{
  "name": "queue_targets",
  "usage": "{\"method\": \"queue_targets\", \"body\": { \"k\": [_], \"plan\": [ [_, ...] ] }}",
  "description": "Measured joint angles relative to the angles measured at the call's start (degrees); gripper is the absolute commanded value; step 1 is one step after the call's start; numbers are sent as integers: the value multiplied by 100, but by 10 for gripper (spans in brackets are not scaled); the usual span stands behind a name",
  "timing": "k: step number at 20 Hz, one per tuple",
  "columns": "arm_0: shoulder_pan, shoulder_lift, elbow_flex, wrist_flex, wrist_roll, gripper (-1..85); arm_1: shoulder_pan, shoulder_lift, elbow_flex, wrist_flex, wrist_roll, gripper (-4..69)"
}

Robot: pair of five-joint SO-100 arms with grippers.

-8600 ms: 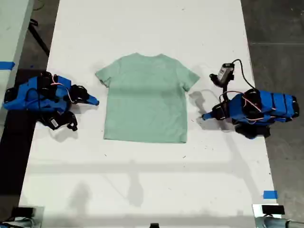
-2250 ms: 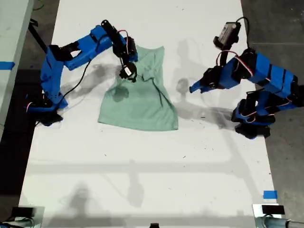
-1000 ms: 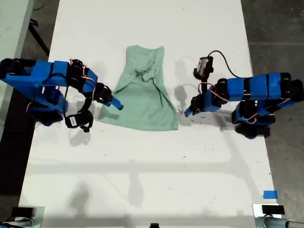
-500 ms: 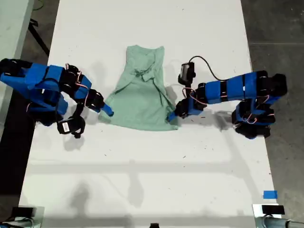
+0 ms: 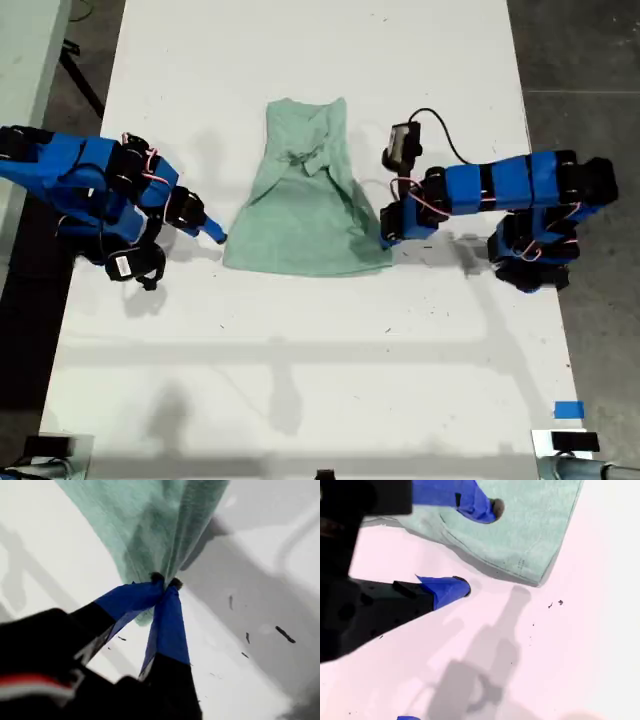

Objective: Fold t-shirt

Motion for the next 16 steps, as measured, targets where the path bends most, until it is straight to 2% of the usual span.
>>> {"method": "queue_targets", "body": {
  "k": [3, 8, 10, 11, 12, 16],
  "plan": [
    [53, -70, 0, -132, 0, 242, -9, -519, -958, -712, -53, -10],
    [70, -378, -18, -316, 0, 242, -26, -3428, -3393, -1494, -53, -5],
    [79, -527, -44, -360, -9, 242, -26, -4605, -4236, -1644, -53, 381],
    [79, -571, -44, -378, -9, 245, -26, -5115, -4729, -1564, -53, 400],
    [79, -633, -53, -378, -9, 248, -35, -5396, -5309, -1248, -132, 383],
    [79, -984, -53, -378, -158, 256, -62, -4852, -6047, 369, -360, 333]
  ]
}}
